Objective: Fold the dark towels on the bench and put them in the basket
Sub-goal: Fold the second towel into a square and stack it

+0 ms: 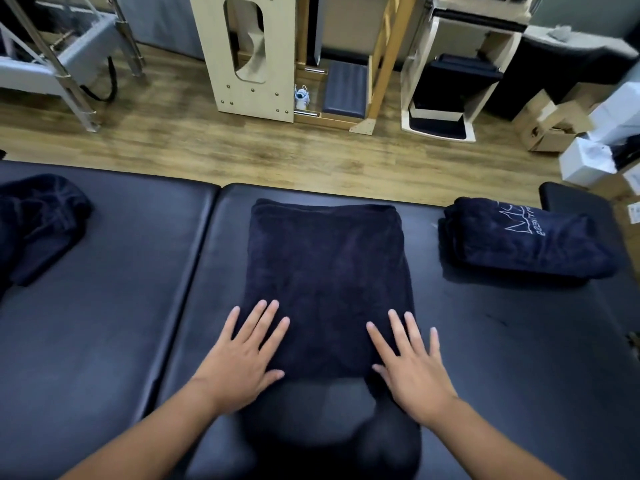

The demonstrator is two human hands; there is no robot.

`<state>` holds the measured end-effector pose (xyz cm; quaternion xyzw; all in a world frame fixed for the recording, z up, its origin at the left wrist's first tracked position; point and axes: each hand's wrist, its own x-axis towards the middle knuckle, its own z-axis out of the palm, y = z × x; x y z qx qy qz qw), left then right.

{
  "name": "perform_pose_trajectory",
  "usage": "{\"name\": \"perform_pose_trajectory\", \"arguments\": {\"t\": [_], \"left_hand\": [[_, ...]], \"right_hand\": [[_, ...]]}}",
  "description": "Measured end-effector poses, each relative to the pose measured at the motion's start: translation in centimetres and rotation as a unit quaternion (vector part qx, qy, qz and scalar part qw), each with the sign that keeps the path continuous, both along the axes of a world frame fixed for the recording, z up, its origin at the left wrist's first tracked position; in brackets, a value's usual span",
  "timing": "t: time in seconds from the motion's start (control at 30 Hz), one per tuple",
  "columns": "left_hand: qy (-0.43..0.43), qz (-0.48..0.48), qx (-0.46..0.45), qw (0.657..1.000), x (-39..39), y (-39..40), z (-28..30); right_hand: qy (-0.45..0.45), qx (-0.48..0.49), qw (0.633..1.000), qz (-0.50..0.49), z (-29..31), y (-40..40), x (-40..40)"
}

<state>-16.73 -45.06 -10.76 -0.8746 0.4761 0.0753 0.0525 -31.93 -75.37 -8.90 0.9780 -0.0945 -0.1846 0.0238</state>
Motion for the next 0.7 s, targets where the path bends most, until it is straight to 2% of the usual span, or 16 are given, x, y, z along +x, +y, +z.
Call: {"name": "perform_pose_trajectory", "arguments": {"t": [0.1, 0.17, 0.37, 0.47, 0.53, 0.6, 0.63, 0.7], "left_hand": [[-0.033, -0.072, 0.005, 0.997, -0.4, 0.6, 0.7], [-0.043, -0.091, 0.012, 0.995, -0.6, 0.6, 1.2], [-0.041, -0.042, 0.008, 0.998, -0.7, -0.7, 1.8], [-0.021, -0.019, -0.032, 0.999, -0.2, -0.9, 2.6], [-0.016, -0.03, -0.031, 0.999, 0.4, -0.8, 3.2], [0.044, 0.001, -0.029, 0.999, 1.3, -0.9, 4.2], [0.102, 0.039, -0.036, 0.993, 1.9, -1.0, 4.9], [0.244, 0.123, -0.024, 0.962, 3.2, -1.1, 6.4]], "right_hand": [[-0.01, 0.013, 0.997, 0.071, 0.0, 0.8, -1.3], [-0.004, 0.016, 0.997, 0.071, 0.3, 0.4, -1.7], [-0.004, -0.016, 0.999, 0.045, 0.3, 0.2, -0.3], [-0.063, -0.033, 0.997, 0.036, 0.5, 0.1, 0.4], [-0.07, -0.04, 0.996, 0.043, 0.7, -0.2, 0.8], [-0.034, -0.027, 0.997, 0.057, 1.7, -0.6, 1.6], [0.0, -0.012, 0.998, 0.06, 2.6, -0.8, 2.1], [0.045, 0.045, 0.997, 0.042, 4.9, -1.8, 3.5]]}}
